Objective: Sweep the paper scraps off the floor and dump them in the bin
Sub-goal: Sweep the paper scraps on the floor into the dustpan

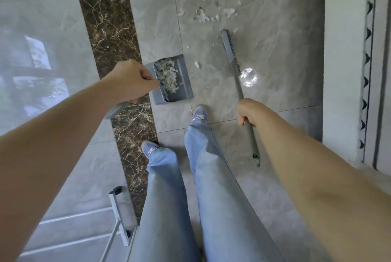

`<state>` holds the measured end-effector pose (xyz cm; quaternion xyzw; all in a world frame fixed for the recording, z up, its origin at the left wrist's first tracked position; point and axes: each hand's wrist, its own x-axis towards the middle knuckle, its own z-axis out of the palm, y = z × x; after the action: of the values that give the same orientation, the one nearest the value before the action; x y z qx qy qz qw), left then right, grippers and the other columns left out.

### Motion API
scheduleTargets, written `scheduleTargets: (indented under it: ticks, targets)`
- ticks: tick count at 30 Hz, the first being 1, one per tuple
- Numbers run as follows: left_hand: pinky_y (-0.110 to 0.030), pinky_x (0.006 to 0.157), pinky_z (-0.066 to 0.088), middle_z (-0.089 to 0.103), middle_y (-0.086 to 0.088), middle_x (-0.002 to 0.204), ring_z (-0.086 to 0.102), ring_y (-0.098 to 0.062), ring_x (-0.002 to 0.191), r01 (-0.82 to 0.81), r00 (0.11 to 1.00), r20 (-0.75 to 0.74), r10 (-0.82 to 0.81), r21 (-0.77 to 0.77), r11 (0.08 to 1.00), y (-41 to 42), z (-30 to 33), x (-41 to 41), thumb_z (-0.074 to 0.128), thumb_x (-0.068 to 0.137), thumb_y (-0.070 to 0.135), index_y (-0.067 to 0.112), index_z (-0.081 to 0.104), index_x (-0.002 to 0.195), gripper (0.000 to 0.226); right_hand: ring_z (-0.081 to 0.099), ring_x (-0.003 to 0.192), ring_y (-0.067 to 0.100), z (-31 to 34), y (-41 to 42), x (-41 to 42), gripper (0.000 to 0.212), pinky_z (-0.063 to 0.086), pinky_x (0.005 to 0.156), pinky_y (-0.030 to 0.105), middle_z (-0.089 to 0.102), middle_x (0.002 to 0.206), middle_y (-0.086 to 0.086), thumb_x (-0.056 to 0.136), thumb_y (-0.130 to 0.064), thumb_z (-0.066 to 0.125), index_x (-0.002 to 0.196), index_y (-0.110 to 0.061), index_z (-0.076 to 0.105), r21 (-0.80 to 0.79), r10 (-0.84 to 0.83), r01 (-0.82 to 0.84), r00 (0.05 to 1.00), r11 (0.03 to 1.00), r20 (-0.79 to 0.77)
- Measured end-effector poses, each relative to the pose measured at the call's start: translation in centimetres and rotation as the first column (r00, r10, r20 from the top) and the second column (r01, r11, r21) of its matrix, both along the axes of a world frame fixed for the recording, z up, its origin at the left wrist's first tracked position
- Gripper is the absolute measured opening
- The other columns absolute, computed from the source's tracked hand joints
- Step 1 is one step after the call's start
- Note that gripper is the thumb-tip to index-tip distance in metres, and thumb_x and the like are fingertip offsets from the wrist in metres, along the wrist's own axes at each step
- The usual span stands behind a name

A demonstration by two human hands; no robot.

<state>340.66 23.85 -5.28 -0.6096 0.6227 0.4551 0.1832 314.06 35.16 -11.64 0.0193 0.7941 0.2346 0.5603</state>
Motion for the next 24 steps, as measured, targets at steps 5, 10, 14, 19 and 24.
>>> scheduleTargets:
  ticks: [5, 10, 14, 19, 24]
  targets:
    - [-0.014, 0.035, 0.042, 0.06, -0.014, 0.063, 0.051, -0.011, 0.035, 0.016, 1.0, -0.018, -0.016, -0.012, 1.0, -1.6, -0.2, -4.1, 0.059, 0.089, 0.025, -0.004, 0.068, 0.078, 0.033, 0.023, 0.026, 0.009, -0.4, 3.8, 2.0, 0.041, 0.019, 0.031, 0.012, 0.026, 0.036, -0.003, 0.1, -0.027, 0.039, 0.06, -0.018, 0.031, -0.027, -0.412, 0.43, 0.88, 0.902, 0.235]
    - [-0.011, 0.036, 0.036, 0.041, -0.006, 0.052, 0.041, -0.006, 0.031, 0.069, 0.997, -0.039, -0.069, -0.009, 0.998, -2.2, -0.1, -6.8, 0.058, 0.088, 0.02, 0.009, 0.047, 0.059, 0.033, 0.023, 0.024, 0.008, 1.9, 7.3, 0.9, 0.039, 0.018, 0.031, 0.012, 0.027, 0.04, -0.003, 0.102, -0.037, 0.034, 0.067, -0.019, 0.032, -0.17, -0.421, 0.459, 0.88, 0.872, 0.22]
    - [-0.018, 0.043, 0.043, 0.04, -0.007, 0.053, 0.044, -0.007, 0.031, 0.123, 0.991, -0.055, -0.123, -0.013, 0.992, -2.8, -0.6, -8.6, 0.058, 0.088, 0.02, 0.01, 0.045, 0.06, 0.033, 0.041, 0.05, 0.016, 0.2, 4.5, -2.1, 0.036, 0.037, 0.047, 0.023, 0.042, 0.063, 0.003, 0.098, -0.03, 0.039, 0.065, -0.017, 0.037, -0.172, -0.121, 0.135, 0.989, 0.976, 0.086]
    - [-0.025, 0.053, 0.044, 0.039, -0.008, 0.052, 0.042, -0.009, 0.033, 0.192, 0.98, -0.047, -0.194, -0.038, 0.981, -3.5, -0.5, -11.0, 0.058, 0.088, 0.02, 0.007, 0.045, 0.06, 0.034, 0.04, 0.05, 0.018, -0.7, 3.0, -4.0, 0.035, 0.037, 0.048, 0.026, 0.042, 0.062, 0.005, 0.098, -0.024, 0.038, 0.064, -0.014, 0.038, -0.215, -0.119, 0.156, 0.977, 0.964, 0.175]
    - [-0.023, 0.046, 0.051, 0.05, -0.008, 0.059, 0.055, -0.005, 0.033, 0.22, 0.975, -0.045, -0.219, 0.01, 0.975, -3.1, -0.2, -14.5, 0.055, 0.088, 0.02, -0.008, 0.059, 0.076, 0.031, 0.022, 0.031, 0.009, 1.3, 5.3, -7.6, 0.04, 0.018, 0.034, 0.016, 0.026, 0.052, -0.001, 0.101, -0.04, 0.037, 0.07, -0.015, 0.038, -0.227, -0.392, 0.409, 0.912, 0.884, 0.12]
